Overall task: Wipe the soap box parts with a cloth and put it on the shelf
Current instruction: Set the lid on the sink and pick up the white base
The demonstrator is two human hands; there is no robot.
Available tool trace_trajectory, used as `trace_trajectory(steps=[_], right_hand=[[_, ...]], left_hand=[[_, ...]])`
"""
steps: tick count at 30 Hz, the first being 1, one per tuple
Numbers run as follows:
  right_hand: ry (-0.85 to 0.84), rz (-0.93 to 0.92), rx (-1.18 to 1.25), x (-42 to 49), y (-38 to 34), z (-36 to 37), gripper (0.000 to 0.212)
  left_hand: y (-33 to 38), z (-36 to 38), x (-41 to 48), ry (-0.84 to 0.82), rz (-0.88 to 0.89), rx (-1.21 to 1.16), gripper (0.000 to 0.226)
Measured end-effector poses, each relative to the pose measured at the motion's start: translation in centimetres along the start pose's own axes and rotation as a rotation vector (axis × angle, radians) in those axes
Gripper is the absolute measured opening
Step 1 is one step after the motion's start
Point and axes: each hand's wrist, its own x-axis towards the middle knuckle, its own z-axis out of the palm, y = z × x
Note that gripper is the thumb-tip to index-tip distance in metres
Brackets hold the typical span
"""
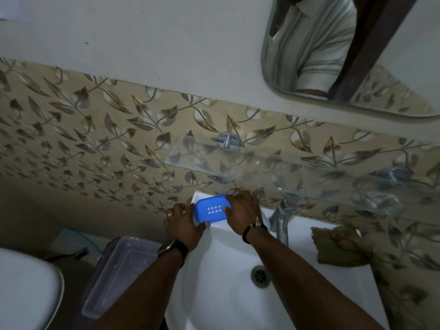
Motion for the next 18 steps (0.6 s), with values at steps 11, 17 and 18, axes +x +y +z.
trace_trajectory(steps=[11, 17, 18], right_hand=[[0.122, 0.021, -0.149, -4.6, 1.3, -2.0, 0.011], [-0.007, -0.005, -0.251, -7.1, 1.4, -1.9, 0.012], [-0.038, -0.003, -0.252, -7.3, 1.5, -1.9, 0.011]], left_hand=[[3.2, 0.2, -1.2, 0.031, 0.261, 0.096, 0.072], [5.7, 0.6, -2.3, 0.055, 0.558, 0.079, 0.06], [6.0, 0.8, -2.4, 0.032, 0.6, 0.084, 0.056]])
